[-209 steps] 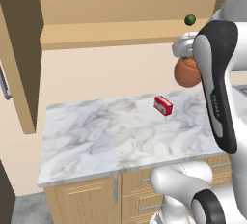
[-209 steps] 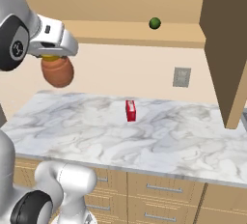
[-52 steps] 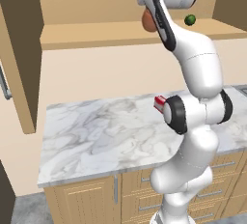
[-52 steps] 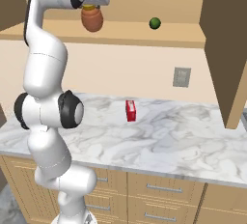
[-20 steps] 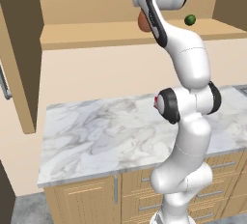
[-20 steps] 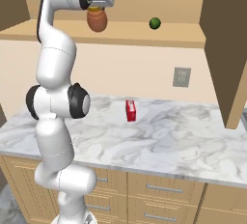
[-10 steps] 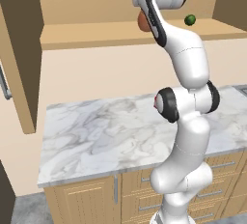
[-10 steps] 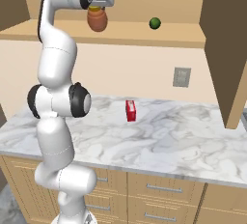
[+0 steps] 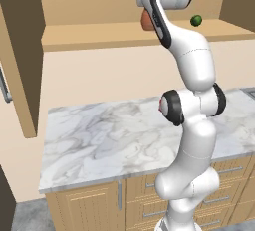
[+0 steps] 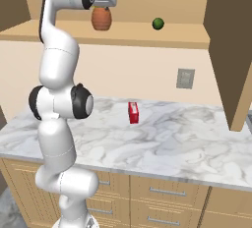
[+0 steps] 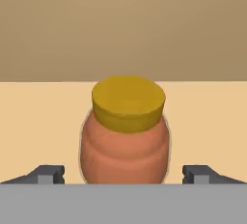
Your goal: Pick the bar and honey bottle from the counter and place them in the cabinets closest to them.
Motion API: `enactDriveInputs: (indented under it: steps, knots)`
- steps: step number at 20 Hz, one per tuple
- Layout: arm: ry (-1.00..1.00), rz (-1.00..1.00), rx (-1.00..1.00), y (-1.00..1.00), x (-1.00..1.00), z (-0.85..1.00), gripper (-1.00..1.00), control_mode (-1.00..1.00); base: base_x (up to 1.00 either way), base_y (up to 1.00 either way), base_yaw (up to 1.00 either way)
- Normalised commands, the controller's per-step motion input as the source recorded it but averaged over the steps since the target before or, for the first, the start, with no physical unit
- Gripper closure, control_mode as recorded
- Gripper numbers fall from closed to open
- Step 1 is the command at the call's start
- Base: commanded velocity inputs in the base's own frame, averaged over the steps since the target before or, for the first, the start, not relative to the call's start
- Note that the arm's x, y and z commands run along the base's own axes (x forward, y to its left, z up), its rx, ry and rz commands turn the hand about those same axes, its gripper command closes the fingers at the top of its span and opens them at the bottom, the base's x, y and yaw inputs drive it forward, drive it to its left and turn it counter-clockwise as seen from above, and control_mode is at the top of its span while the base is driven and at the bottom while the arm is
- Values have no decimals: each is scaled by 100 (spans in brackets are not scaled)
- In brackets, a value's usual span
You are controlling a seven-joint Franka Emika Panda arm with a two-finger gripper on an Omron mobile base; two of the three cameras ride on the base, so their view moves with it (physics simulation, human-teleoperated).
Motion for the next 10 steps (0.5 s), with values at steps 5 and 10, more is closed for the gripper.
enactDriveInputs:
  steps: [5, 10]
  knots:
    - [-2, 0, 0, 0, -12, 2, -100, -100, 0, 0, 0]
    - [-13, 0, 0, -2, -86, 1, -100, -100, 0, 0, 0]
